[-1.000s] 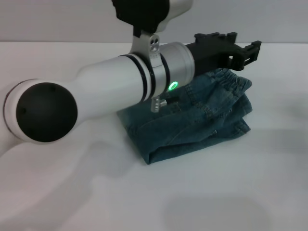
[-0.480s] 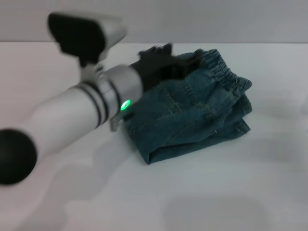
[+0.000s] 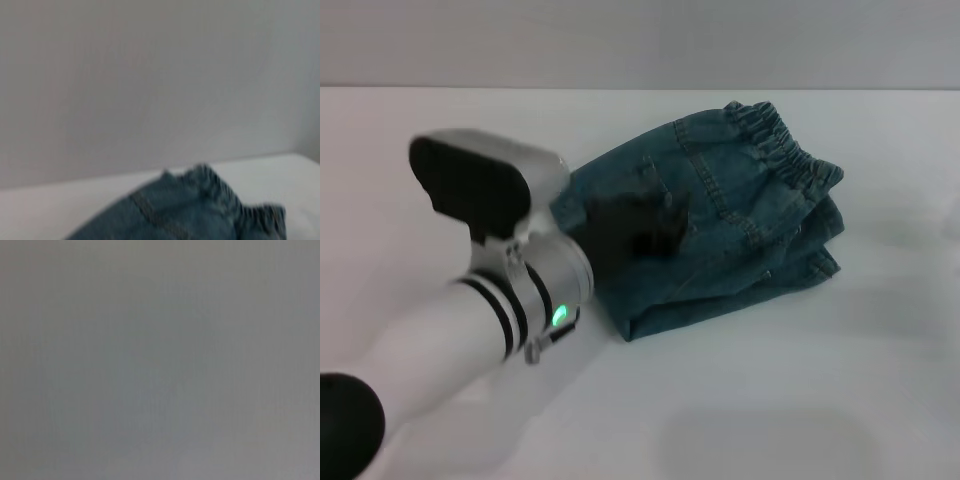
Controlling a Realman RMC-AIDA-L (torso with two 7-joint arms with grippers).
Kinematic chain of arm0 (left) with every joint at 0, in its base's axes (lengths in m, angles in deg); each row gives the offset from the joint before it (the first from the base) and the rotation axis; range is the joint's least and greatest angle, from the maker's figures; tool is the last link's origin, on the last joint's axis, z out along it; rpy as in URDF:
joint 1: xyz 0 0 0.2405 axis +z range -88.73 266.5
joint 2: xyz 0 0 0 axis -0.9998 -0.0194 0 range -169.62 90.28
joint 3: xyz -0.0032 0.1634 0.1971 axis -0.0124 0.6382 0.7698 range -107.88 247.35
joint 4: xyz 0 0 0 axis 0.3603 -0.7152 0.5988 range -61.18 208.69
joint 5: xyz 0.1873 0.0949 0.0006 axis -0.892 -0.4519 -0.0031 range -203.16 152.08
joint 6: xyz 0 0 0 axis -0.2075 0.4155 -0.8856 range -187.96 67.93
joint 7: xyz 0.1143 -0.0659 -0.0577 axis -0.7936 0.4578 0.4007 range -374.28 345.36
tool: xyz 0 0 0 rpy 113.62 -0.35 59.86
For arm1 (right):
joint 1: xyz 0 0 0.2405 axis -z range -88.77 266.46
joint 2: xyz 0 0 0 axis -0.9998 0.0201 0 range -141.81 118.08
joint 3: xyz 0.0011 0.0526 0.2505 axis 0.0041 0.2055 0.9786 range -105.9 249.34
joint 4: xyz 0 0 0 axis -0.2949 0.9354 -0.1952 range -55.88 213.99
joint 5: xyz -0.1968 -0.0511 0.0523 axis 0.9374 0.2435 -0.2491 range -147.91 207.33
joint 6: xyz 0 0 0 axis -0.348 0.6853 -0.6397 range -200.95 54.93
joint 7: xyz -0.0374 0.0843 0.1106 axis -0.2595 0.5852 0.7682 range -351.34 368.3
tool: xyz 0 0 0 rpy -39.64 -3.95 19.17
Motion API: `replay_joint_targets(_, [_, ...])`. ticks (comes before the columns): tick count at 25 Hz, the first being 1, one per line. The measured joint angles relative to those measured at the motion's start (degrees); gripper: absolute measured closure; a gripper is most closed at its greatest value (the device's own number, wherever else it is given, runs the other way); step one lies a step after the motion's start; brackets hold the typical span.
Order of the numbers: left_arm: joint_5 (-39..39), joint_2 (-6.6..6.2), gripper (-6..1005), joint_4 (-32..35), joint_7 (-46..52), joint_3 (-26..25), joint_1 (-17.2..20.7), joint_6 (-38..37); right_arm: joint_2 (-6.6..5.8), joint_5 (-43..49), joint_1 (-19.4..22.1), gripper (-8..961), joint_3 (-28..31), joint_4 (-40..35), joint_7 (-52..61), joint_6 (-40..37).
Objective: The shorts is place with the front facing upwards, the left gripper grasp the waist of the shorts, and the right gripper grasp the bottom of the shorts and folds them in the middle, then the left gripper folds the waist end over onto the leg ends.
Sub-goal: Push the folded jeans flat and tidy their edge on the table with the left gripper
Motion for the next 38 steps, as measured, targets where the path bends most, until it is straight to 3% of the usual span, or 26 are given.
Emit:
replay_joint_targets(4, [0.24,0.03,725,1.59,0.00,1.40,0.26,0.65,-0.02,0.00,-0.10,954,0.00,-0.27,0.00,0.03])
replay_joint_targets(14, [0.18,0.23,964,4.92,-0.02,4.12,-0.35,-2.25,-0.14,0.00,-1.13,954,-0.05,-0.77,0.00,0.54])
replay_joint_targets(21, [0.69,0.35,1000,5.45,0.57,4.65,-0.85,-3.31,-0.21,0.00,-1.46,954,-0.06,-0.84,0.00,0.77])
replay_joint_targets(27, [1.99,0.10,998,4.21,5.12,7.10,-0.67,-15.55,-0.23,0.00,-2.91,954,-0.06,-2.27,0.00,0.80])
replay_joint_targets(30, [-1.15,-0.09,997,4.14,9.04,9.37,-1.31,-24.88,-0.23,0.00,-3.34,954,-0.06,-2.68,0.00,0.80])
replay_joint_targets(35, [-18.60,-0.06,995,8.49,27.34,10.04,-2.41,-42.60,-0.23,0.00,-3.36,954,-0.06,-2.65,0.00,0.80])
replay_joint_targets(38, [-30.85,0.20,994,20.42,43.24,9.74,-6.16,-57.06,-0.23,0.00,-3.30,953,-0.06,-2.54,-0.01,0.79])
